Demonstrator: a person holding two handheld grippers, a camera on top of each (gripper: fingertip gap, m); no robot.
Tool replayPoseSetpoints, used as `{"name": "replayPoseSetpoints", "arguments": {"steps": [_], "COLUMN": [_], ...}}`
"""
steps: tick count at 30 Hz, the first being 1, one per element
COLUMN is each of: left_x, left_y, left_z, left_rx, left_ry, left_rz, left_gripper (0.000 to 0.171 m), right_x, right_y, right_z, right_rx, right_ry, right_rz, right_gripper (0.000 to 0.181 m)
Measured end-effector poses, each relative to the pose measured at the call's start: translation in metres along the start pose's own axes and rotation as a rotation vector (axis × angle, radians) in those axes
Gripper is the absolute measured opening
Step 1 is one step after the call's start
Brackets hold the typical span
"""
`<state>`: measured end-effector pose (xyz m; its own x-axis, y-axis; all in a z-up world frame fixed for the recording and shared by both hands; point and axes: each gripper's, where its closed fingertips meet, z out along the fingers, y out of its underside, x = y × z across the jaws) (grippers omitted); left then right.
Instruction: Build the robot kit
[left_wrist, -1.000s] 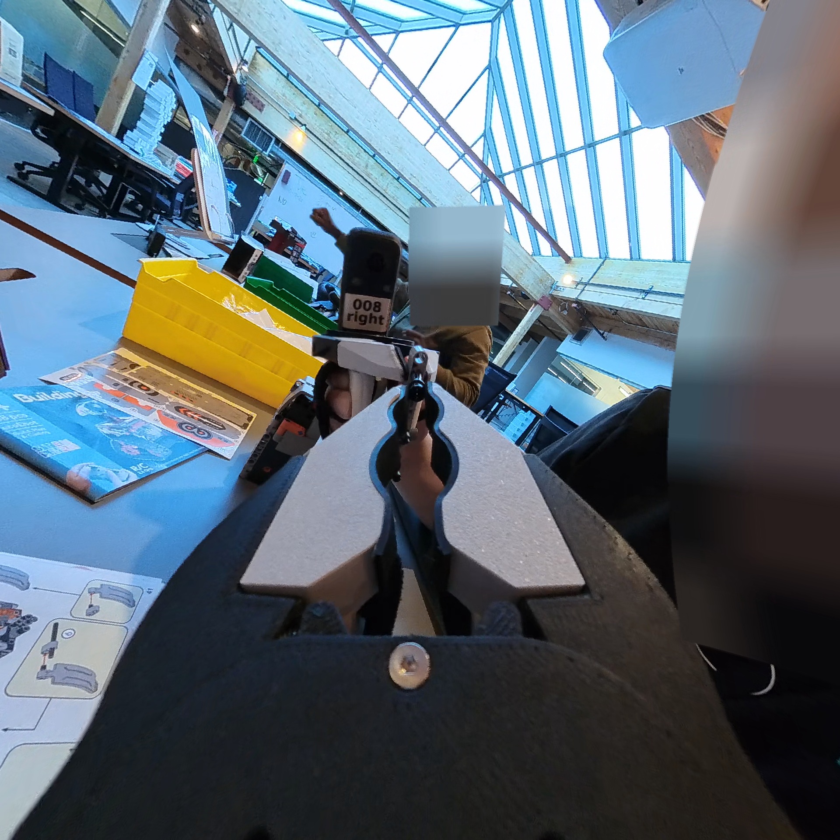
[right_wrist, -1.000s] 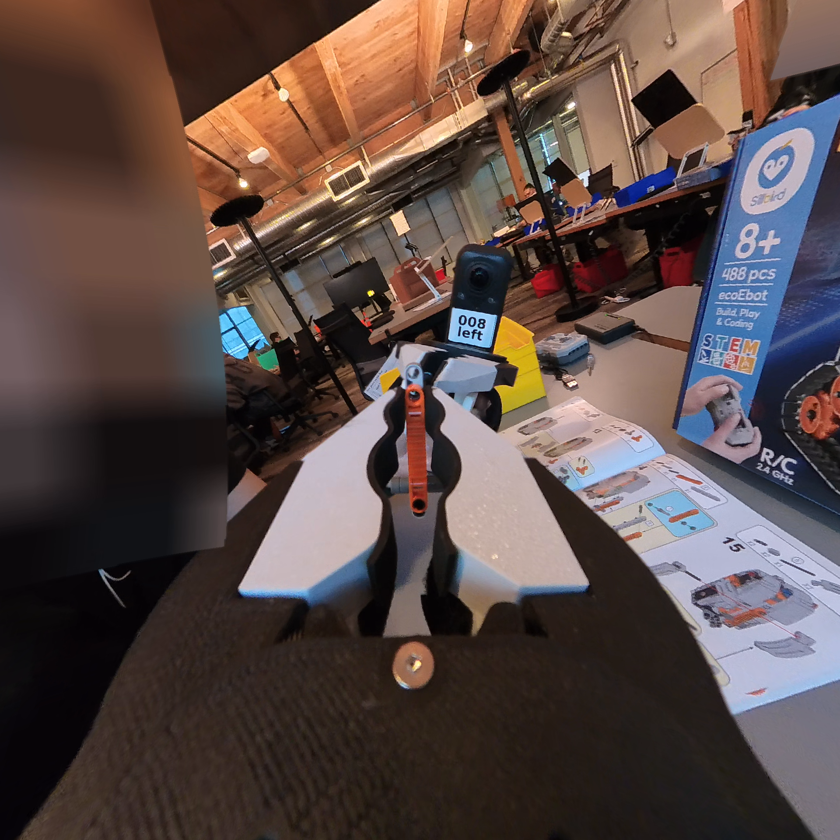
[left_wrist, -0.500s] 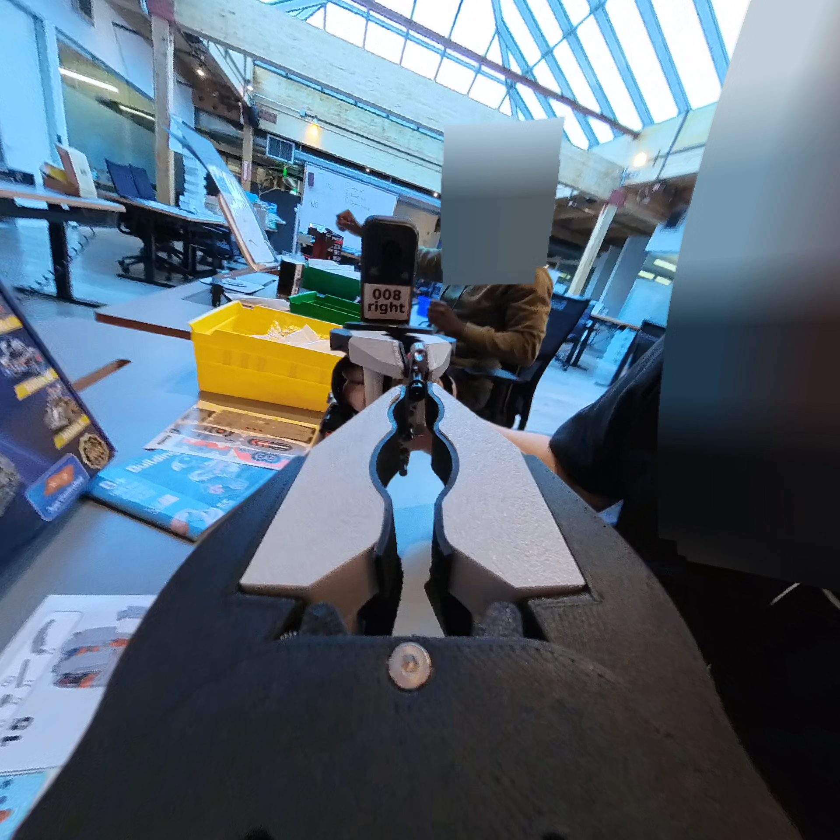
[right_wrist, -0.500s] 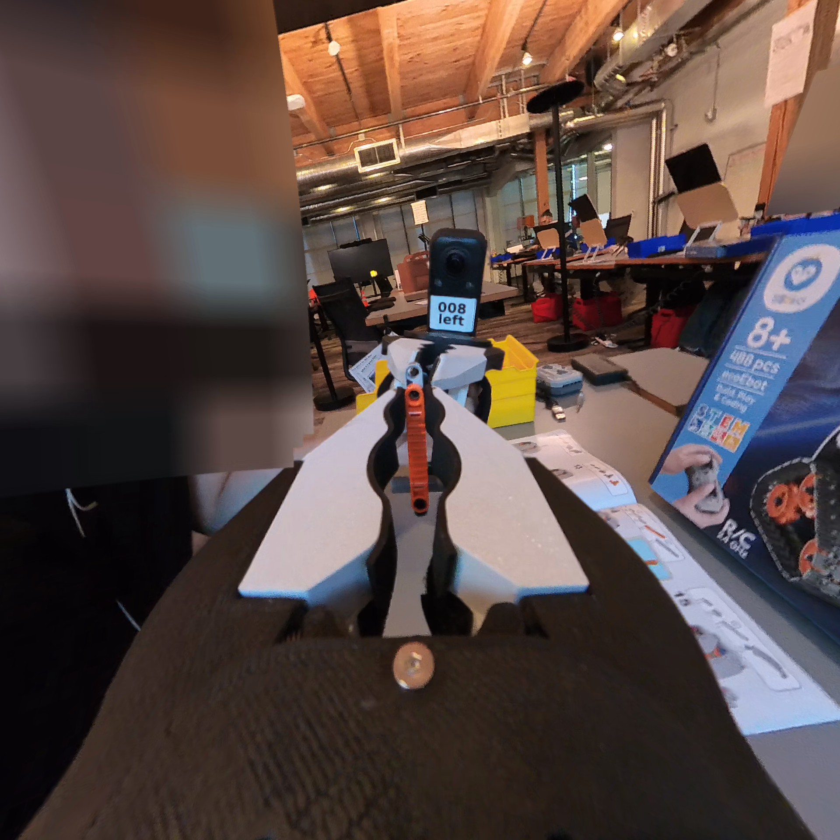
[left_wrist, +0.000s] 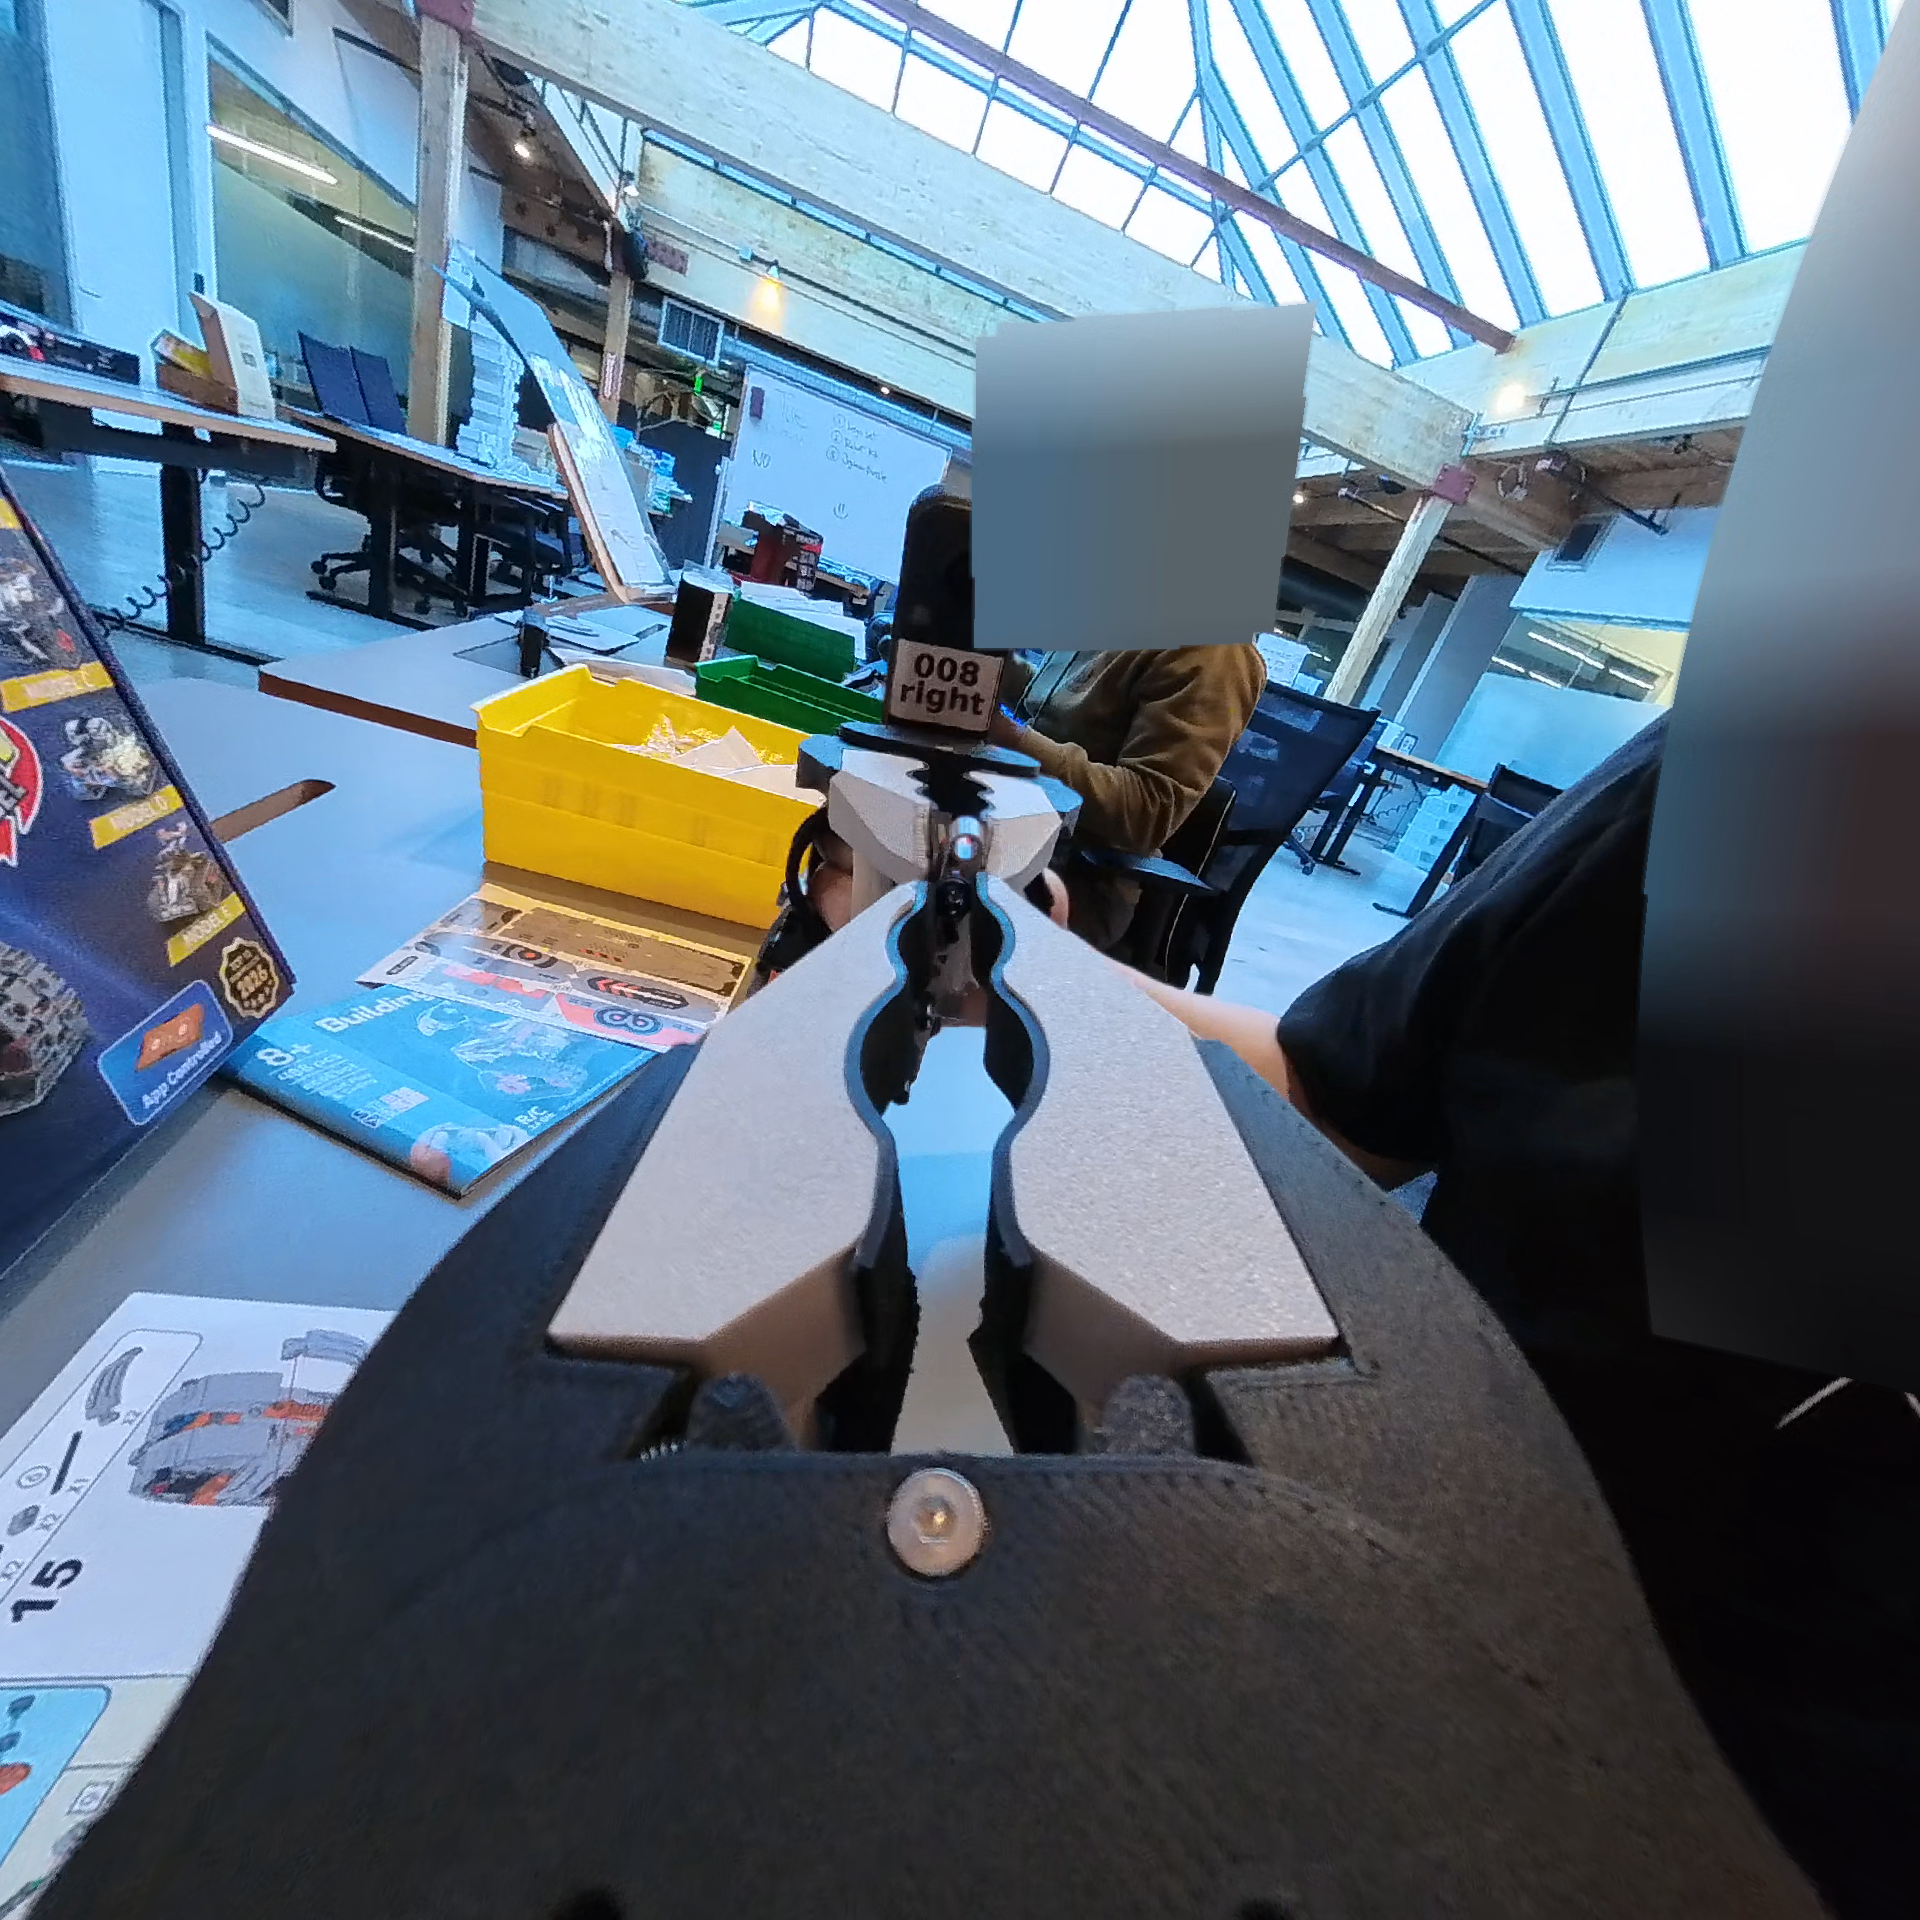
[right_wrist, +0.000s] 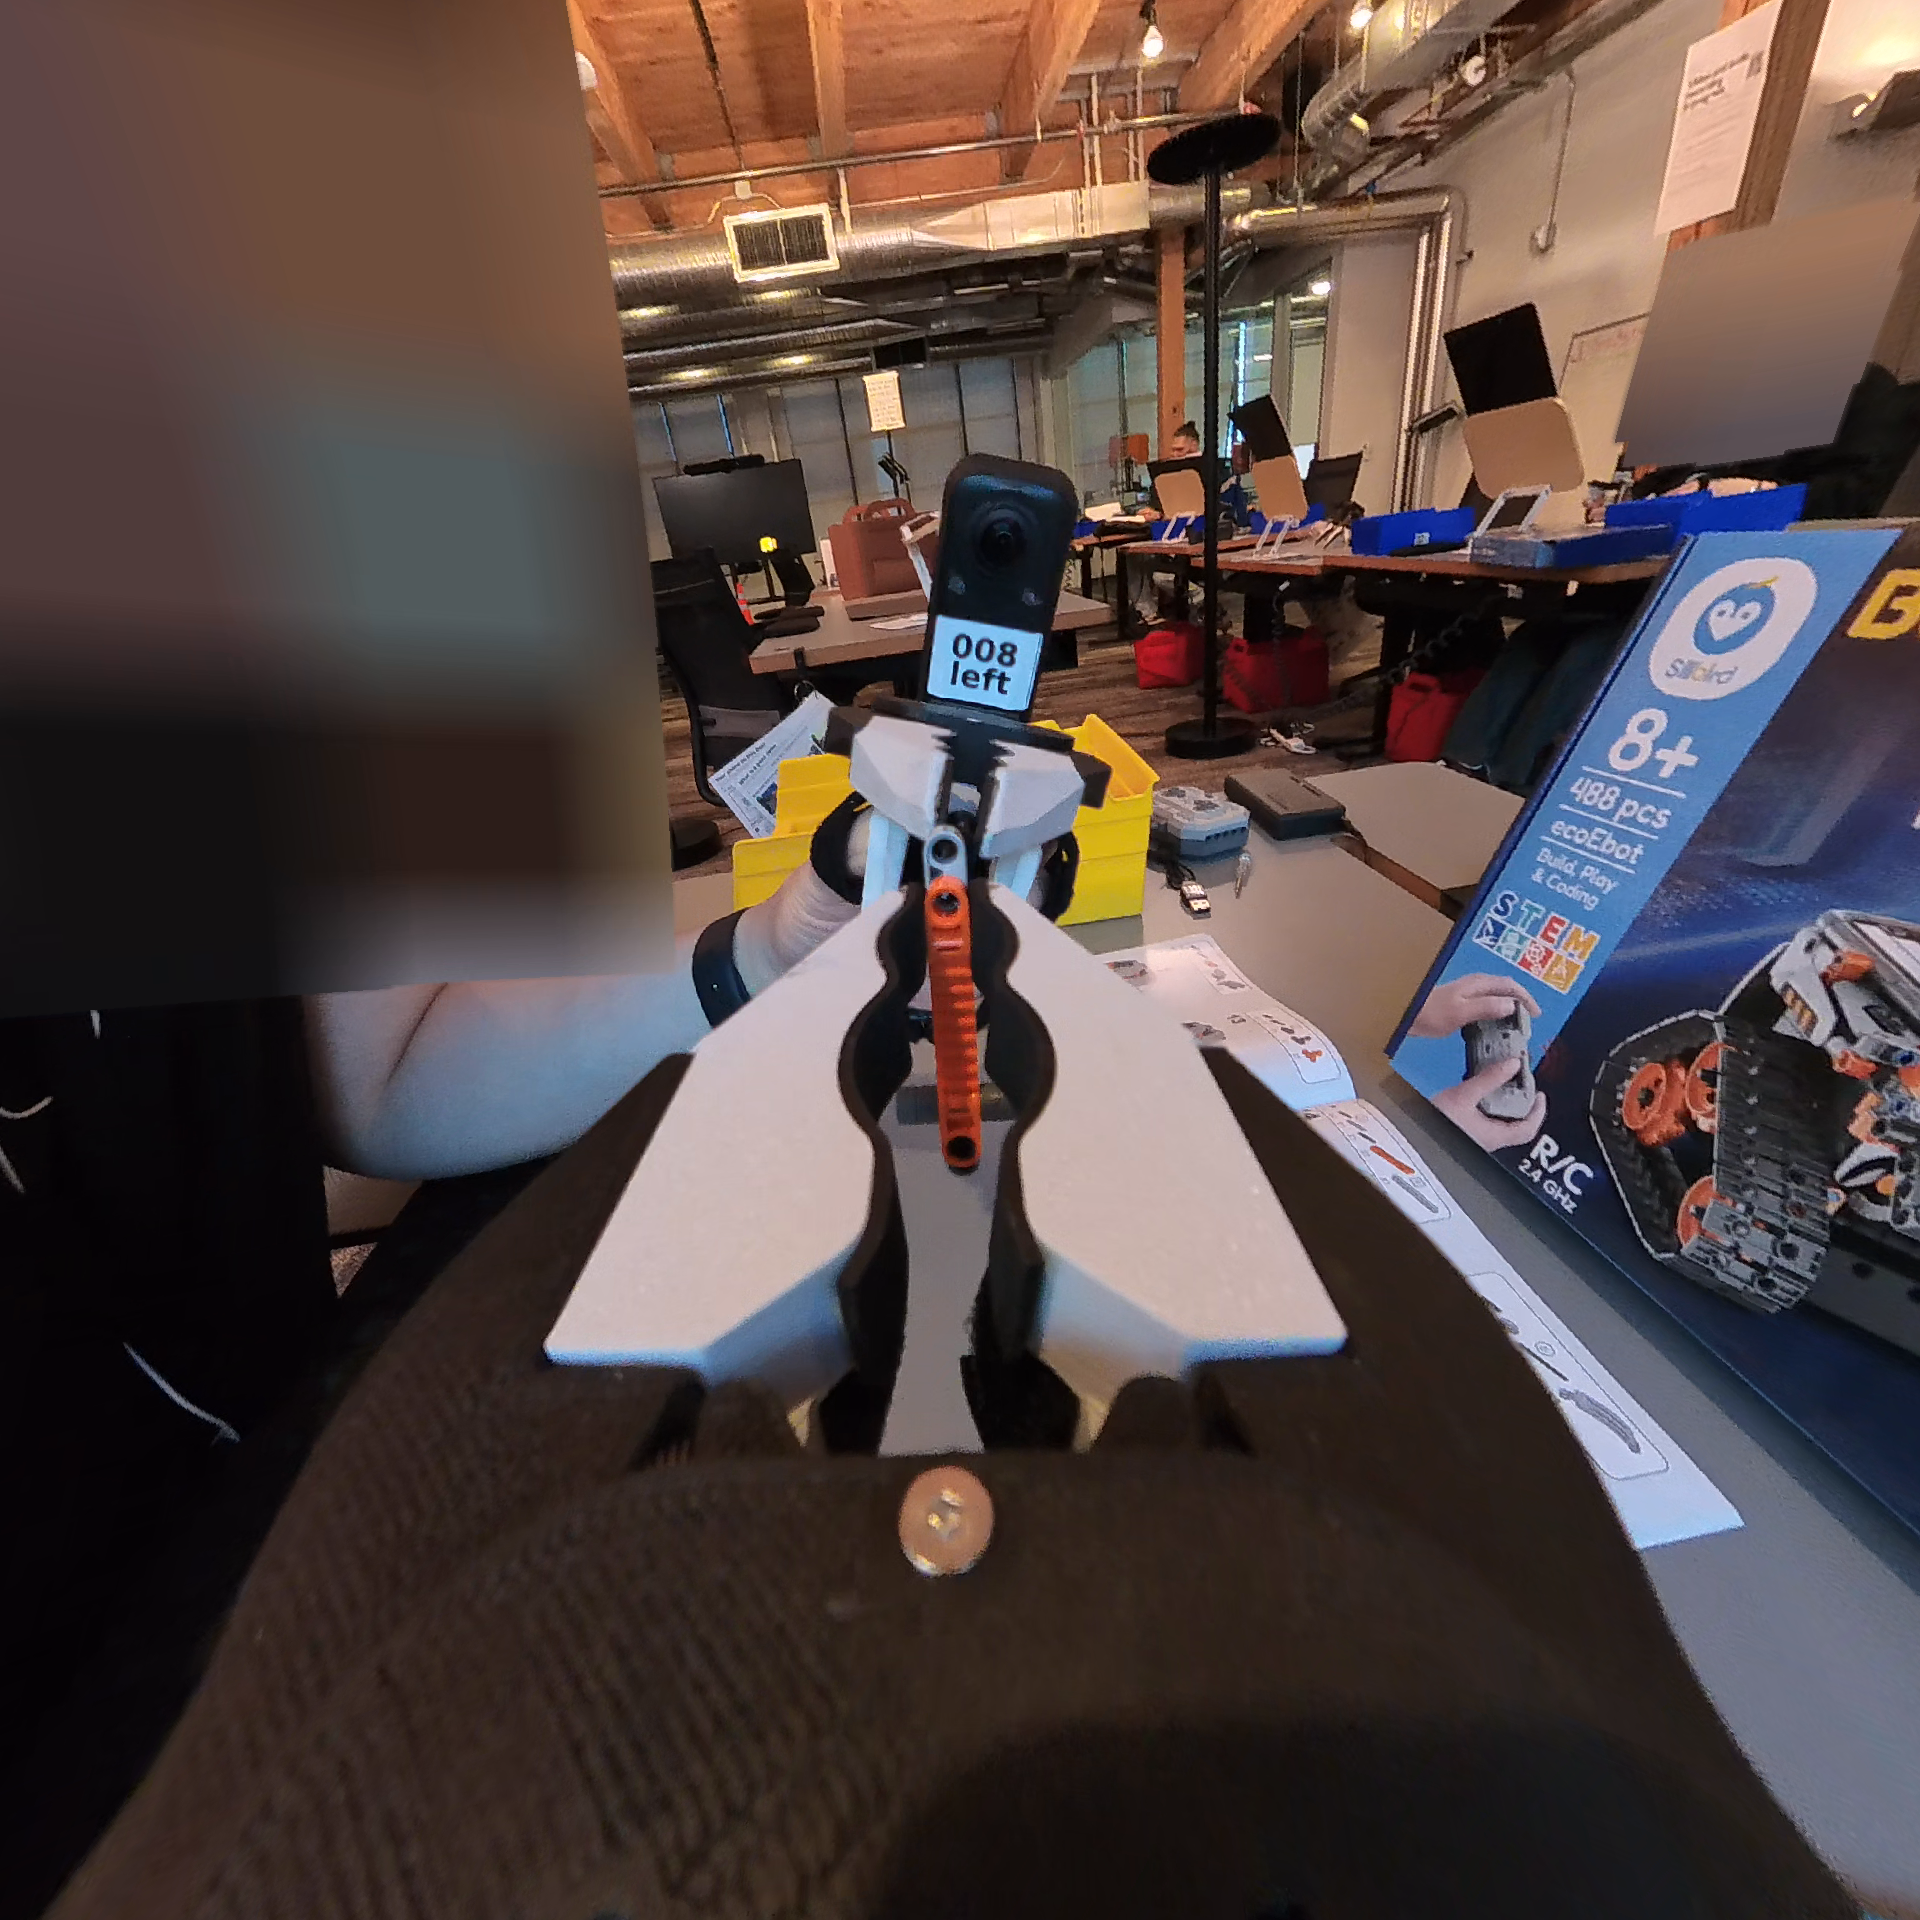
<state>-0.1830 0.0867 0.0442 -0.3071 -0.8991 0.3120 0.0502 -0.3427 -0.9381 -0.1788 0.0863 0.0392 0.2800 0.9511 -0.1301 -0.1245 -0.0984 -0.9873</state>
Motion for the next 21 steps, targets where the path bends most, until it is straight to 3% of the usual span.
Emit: {"name": "replayPoseSetpoints", "arguments": {"steps": [21], "left_x": [-0.019], "left_y": [-0.006], "left_z": [-0.004], "left_rx": [0.091], "left_ry": [-0.077], "left_rz": [-0.06], "left_gripper": [0.001], "right_x": [0.021], "right_y": [-0.005], "right_z": [0.004], "right_rx": [0.126], "right_ry": [0.1], "right_rz": [0.115], "right_gripper": [0.005]}}
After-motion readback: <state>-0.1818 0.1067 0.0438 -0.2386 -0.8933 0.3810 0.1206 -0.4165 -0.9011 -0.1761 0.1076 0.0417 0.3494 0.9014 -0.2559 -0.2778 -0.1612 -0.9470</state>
